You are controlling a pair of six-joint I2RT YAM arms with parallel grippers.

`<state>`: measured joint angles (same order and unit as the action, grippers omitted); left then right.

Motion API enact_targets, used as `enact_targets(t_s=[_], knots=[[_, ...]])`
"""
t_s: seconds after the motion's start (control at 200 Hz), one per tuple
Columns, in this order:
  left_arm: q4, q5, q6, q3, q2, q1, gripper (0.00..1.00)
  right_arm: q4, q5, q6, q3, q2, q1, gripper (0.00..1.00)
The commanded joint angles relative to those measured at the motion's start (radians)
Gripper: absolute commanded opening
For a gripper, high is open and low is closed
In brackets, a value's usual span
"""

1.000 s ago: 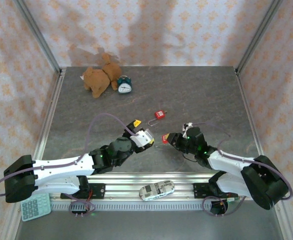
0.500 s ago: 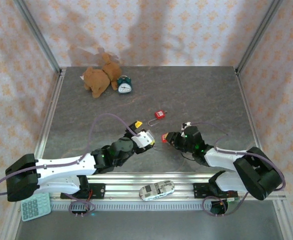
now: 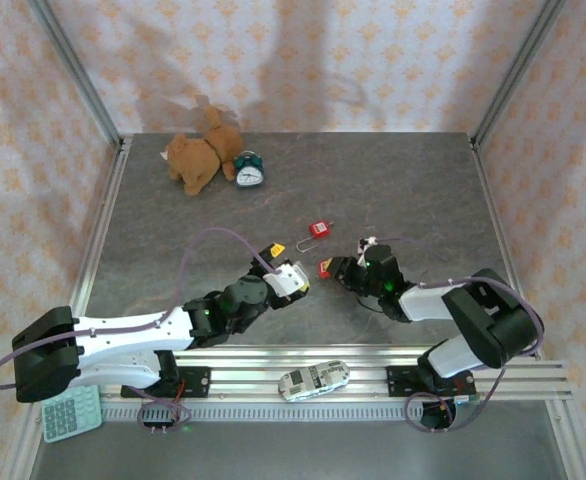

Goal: Unlock with the key

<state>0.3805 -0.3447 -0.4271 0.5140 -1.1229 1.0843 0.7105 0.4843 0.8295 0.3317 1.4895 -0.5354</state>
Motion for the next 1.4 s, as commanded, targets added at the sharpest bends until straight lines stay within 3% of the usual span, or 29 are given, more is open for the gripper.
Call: enact_targets(t_s=[0.0, 0.506, 0.736, 1.106, 1.391], knots=[[0.033, -0.016, -0.002, -0.012, -0.005, -0.002, 0.79, 0.115, 0.031, -0.006, 0.026, 0.037, 0.014, 0.13], [0.054, -0.027, -0.016, -0.02, -0.028, -0.002, 0.8, 0.115, 0.043, -0.014, 0.022, 0.117, 0.028, 0.18], [0.054, -0.024, -0.012, -0.02, -0.031, -0.001, 0.8, 0.12, 0.048, 0.001, 0.006, 0.136, 0.04, 0.29], [0.043, -0.018, -0.004, -0.02, -0.013, -0.002, 0.8, -0.006, 0.019, -0.009, -0.003, 0.065, 0.058, 0.49], [0.043, -0.021, -0.005, -0.029, 0.005, -0.001, 0.8, -0.315, -0.079, -0.071, 0.01, -0.154, 0.06, 0.56]])
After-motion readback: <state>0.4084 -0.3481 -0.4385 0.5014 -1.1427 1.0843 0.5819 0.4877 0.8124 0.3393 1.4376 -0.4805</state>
